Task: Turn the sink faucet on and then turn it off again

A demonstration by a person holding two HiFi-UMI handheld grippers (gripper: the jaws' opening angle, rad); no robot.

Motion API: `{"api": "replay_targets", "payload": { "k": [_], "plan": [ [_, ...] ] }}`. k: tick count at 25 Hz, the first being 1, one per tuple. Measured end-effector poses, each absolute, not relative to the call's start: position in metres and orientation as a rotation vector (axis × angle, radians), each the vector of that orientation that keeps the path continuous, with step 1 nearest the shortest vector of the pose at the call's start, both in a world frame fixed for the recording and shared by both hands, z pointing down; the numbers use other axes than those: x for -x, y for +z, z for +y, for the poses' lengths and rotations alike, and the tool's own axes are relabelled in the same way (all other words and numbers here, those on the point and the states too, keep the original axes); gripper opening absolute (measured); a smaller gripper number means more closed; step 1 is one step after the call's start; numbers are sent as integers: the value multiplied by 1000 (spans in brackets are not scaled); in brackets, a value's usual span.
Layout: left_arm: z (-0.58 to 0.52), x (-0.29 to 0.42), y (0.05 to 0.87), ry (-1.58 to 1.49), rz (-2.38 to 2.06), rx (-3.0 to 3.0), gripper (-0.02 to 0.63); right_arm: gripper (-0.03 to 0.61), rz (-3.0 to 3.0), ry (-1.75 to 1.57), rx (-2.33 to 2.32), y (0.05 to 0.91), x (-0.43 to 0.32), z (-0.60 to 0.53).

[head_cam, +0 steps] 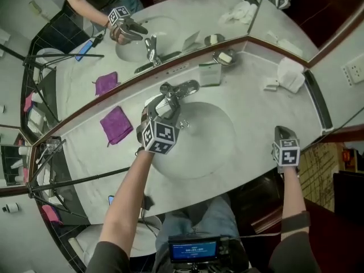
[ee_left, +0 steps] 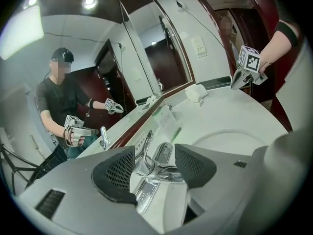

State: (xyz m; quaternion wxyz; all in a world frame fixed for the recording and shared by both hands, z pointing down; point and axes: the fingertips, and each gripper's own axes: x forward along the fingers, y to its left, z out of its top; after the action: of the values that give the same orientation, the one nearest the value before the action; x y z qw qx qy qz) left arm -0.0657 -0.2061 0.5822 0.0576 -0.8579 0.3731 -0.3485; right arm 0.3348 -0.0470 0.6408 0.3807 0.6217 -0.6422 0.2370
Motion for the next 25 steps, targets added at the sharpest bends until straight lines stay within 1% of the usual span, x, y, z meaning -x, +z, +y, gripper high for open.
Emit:
{"api": "replay_targets", "payload": {
  "k": [6,9,12,14,25],
  "plan": [
    [-230,43,603,-1096,1068,2554,240,5,-1598,669,-1637,654,-357,-63],
    [-239,39,608,-1105,1079,2517,203,5,-1586,708,-1660,659,-361,-73],
    [-247,39,604,-1085,1122,2478,156,5,-1591,723,-1675,661,-358,-84],
    [-251,41,599,-1071,1155,2452,73,5,-1606,727,-1676,662,-353,-91],
    [-252,39,591,-1125,1193,2330,55,5,-1632,781,-1696,663,-337,-115]
  ]
}}
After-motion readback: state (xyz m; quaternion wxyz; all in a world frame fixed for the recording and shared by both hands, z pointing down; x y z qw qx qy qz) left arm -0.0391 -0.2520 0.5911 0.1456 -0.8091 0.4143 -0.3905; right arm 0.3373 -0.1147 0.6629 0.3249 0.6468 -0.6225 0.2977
